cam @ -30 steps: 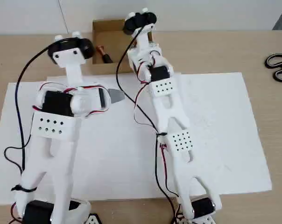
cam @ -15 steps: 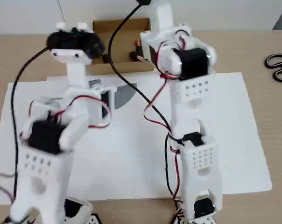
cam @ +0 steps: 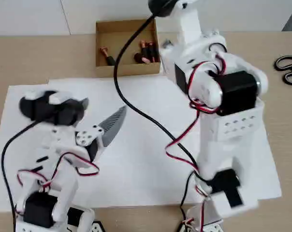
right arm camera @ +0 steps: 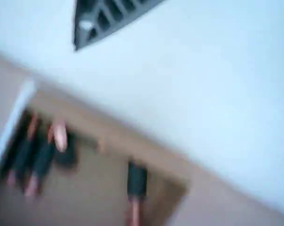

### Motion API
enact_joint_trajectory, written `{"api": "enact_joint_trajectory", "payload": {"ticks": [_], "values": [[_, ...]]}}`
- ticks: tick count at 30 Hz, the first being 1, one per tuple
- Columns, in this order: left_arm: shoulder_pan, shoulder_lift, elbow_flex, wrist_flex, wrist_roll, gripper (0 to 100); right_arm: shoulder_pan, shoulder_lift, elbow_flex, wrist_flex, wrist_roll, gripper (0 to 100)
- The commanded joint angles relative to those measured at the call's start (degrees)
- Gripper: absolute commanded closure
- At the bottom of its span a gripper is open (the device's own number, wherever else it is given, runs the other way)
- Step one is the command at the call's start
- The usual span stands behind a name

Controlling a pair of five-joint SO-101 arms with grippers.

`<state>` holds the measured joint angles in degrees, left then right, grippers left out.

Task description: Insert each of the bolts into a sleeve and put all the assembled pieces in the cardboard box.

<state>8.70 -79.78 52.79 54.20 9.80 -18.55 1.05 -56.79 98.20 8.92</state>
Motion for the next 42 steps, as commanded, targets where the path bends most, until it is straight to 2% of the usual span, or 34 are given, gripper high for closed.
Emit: {"api": "enact_joint_trajectory", "payload": {"ticks": [1, 7, 15, 22, 25, 29, 34, 42], "values": [[-2.99, -6.07, 1.89, -1.85, 0.09, 69, 2.51, -16.22, 18.81, -0.40, 1.49, 80.6], [-3.16, -11.60, 8.22, -2.11, 0.09, 69, 5.58, -37.85, 51.52, -4.44, 1.14, 80.6], [-3.34, -17.93, 16.40, -1.93, 0.09, 69, 10.33, -65.80, 101.27, -35.82, 1.14, 80.6], [-3.34, -24.79, 25.54, -2.20, 0.00, 69, 10.15, -97.36, 136.44, -53.67, 1.14, 80.6], [-3.34, -24.35, 26.95, -2.55, 0.00, 69, 10.15, -106.33, 144.09, -55.52, 1.23, 80.6], [-3.34, -24.35, 31.16, -2.55, 0.00, 69, 9.89, -102.02, 145.58, -55.78, 0.35, 80.6], [-3.43, -24.35, 35.74, -2.55, 0.00, 69, 9.98, -105.01, 151.38, -57.45, -3.96, 80.6], [-3.43, -24.35, 43.30, -2.55, 0.09, 69, 10.15, -104.40, 153.32, -56.31, -4.04, 80.6]]}}
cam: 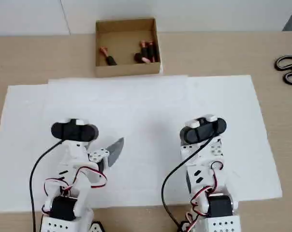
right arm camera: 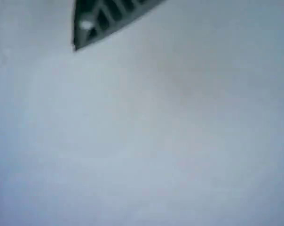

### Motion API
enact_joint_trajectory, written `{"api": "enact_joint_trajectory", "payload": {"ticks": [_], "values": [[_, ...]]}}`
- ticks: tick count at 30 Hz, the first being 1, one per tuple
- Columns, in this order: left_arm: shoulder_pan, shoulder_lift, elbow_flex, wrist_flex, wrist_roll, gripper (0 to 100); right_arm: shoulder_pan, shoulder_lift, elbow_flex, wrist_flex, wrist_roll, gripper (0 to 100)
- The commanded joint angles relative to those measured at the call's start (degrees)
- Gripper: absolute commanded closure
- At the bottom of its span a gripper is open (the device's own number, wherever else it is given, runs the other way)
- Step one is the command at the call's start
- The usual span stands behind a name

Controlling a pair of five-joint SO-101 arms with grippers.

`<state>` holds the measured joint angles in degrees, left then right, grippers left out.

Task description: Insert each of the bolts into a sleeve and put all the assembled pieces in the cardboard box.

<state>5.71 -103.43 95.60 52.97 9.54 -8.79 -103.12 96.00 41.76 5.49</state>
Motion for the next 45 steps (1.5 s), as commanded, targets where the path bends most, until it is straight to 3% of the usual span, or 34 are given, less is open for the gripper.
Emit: {"api": "enact_joint_trajectory", "payload": {"ticks": [1, 10, 22, 45], "values": [[-0.44, -0.70, 0.57, -1.32, 0.35, 69, 0.40, -0.22, 0.53, 0.84, -0.62, 80.6], [-0.35, -0.70, 0.57, -0.88, 0.35, 69, 0.40, -0.75, 0.53, 11.30, -0.62, 80.6], [-0.26, -0.70, -3.03, 10.81, 0.35, 69, 0.22, -0.75, 0.53, 11.47, -0.62, 80.6], [-0.26, -0.70, -3.12, 11.08, 0.35, 69, 0.22, -0.75, 0.53, 11.38, -0.62, 80.6]]}}
